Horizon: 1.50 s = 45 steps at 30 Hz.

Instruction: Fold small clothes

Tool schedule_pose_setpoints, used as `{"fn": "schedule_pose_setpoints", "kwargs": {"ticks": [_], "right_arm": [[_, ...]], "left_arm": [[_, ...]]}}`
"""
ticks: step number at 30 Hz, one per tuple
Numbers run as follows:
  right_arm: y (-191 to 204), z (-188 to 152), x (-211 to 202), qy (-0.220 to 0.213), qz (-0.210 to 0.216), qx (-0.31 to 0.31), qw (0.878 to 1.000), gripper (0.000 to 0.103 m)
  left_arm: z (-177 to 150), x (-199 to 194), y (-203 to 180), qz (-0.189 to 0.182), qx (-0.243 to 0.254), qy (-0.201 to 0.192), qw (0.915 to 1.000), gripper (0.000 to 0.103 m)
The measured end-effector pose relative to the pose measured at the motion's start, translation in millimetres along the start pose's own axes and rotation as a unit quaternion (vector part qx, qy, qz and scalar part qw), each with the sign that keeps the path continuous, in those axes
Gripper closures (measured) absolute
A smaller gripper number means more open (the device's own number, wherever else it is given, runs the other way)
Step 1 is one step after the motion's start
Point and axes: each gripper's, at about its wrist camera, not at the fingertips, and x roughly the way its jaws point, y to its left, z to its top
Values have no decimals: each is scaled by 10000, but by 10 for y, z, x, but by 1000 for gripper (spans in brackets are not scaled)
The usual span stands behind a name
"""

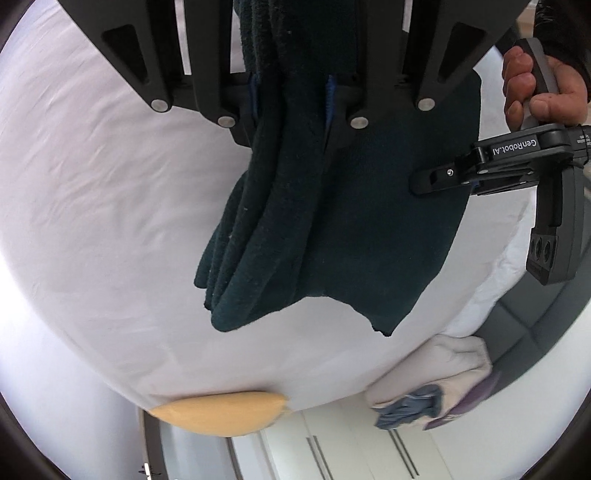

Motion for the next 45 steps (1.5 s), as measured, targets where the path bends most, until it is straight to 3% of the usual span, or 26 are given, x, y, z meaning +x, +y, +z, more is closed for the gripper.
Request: {"fn": "schedule_pose_setpoints", "kwargs": {"ticks": [8, 11, 15, 18, 22, 26, 29, 32, 35, 37, 39, 41, 42, 45], "right_arm": [[374, -711, 172, 333, 573, 288, 9974, 76], [274, -939, 312, 331, 587, 527, 9963, 75], [70, -1036, 467, 351, 1073, 1202, 9863, 64], [-96, -1121, 480, 247, 1531, 1573, 9753, 63], [-122, -1121, 445, 161, 1651, 1687, 9716, 60], [-146, -1157, 316, 30, 1417, 1708, 9751, 50], [-127, -1242, 190, -94, 1122, 1673, 9795, 44], [-46, -1248, -21, -331, 677, 1524, 9854, 42], [111, -1268, -302, -688, 252, 1251, 9894, 34], [259, -1273, -510, -996, 25, 1017, 9898, 27], [412, -1299, -764, -1382, -226, 761, 9872, 18], [541, -1341, -991, -1813, -431, 573, 9808, 5], [603, -1377, -1133, -2096, -533, 498, 9751, 1], [694, -1465, -1500, -2727, -713, 383, 9587, 0]], "left_arm": [[-877, -240, 470, -96, -288, 200, 9993, 65], [-1001, -121, 547, -188, -395, 87, 9990, 60], [-1049, -47, 529, -67, -538, -22, 9985, 38], [-1068, -28, 497, -71, -618, -118, 9980, 33], [-1196, -32, 552, 57, -729, -255, 9970, 29], [-1169, -110, 411, 500, -634, -444, 9957, 29], [-1216, -298, 201, 1081, -317, -814, 9903, 28], [-1272, -571, -62, 1610, -7, -1407, 9769, 26], [-1332, -867, -272, 2021, 240, -2026, 9579, 9], [-1432, -1099, -413, 2302, 369, -2563, 9381, 1], [-1589, -1372, -526, 2669, 472, -3097, 9114, 0], [-1672, -1581, -663, 2934, 545, -3382, 8925, 0], [-1718, -1703, -706, 2985, 592, -3461, 8875, 0], [-1815, -2041, -740, 2737, 666, -3617, 8887, 0]]}}
